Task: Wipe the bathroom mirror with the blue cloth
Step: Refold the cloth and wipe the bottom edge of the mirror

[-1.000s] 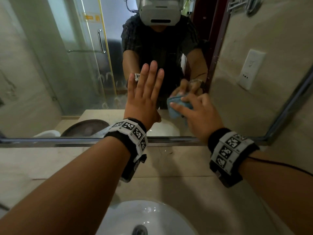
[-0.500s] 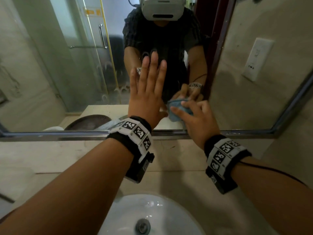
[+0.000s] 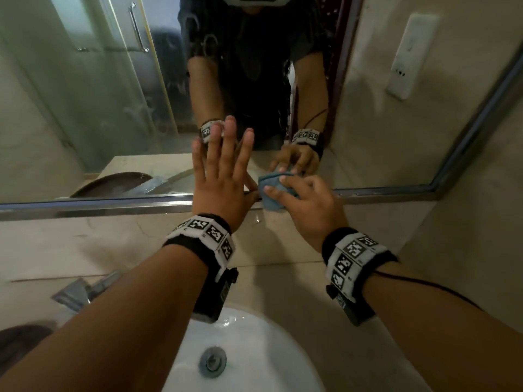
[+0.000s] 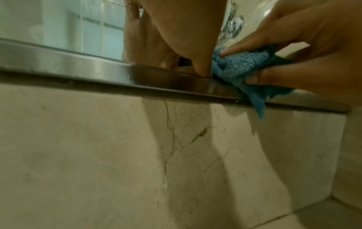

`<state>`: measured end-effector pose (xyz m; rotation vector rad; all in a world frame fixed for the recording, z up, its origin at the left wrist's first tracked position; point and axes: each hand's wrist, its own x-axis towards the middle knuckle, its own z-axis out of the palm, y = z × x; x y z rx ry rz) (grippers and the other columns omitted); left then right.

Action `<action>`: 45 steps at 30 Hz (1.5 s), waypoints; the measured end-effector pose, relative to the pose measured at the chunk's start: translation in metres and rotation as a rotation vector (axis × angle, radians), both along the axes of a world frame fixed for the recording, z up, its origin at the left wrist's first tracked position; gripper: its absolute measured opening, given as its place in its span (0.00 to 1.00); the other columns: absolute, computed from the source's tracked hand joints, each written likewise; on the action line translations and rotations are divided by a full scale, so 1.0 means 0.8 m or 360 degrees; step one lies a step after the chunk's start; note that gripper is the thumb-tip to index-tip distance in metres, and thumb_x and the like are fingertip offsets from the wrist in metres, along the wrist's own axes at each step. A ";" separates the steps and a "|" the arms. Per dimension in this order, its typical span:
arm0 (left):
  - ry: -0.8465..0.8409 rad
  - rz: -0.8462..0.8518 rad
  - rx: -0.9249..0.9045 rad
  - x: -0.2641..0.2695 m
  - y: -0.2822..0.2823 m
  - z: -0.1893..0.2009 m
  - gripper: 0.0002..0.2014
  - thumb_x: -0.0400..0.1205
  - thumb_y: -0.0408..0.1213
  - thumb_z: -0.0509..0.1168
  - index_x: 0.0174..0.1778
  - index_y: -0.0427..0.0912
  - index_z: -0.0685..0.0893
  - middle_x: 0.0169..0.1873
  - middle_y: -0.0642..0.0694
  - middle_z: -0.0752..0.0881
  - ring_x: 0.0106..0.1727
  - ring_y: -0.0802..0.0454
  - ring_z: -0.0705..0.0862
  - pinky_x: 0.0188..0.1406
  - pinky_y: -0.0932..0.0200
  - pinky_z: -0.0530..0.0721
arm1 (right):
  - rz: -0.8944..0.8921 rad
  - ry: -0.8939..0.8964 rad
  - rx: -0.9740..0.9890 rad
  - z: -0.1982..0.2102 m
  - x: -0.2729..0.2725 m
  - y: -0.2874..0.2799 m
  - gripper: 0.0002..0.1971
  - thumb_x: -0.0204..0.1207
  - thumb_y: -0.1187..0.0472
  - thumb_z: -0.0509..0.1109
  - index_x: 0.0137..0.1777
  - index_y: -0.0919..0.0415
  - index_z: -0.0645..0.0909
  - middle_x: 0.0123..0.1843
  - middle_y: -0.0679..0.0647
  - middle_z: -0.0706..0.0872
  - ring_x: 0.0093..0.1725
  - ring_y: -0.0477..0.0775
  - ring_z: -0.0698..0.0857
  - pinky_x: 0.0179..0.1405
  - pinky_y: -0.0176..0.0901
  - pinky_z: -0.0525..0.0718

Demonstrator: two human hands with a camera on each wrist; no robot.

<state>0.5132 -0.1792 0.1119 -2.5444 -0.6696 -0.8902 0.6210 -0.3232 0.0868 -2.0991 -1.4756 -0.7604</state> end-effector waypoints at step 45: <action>0.0073 -0.0067 0.0245 0.034 -0.035 -0.006 0.44 0.81 0.56 0.58 0.82 0.48 0.36 0.77 0.44 0.23 0.80 0.42 0.30 0.77 0.38 0.35 | 0.0040 -0.0086 -0.0016 -0.013 0.011 -0.033 0.22 0.61 0.65 0.80 0.58 0.58 0.86 0.53 0.60 0.86 0.39 0.67 0.82 0.35 0.55 0.87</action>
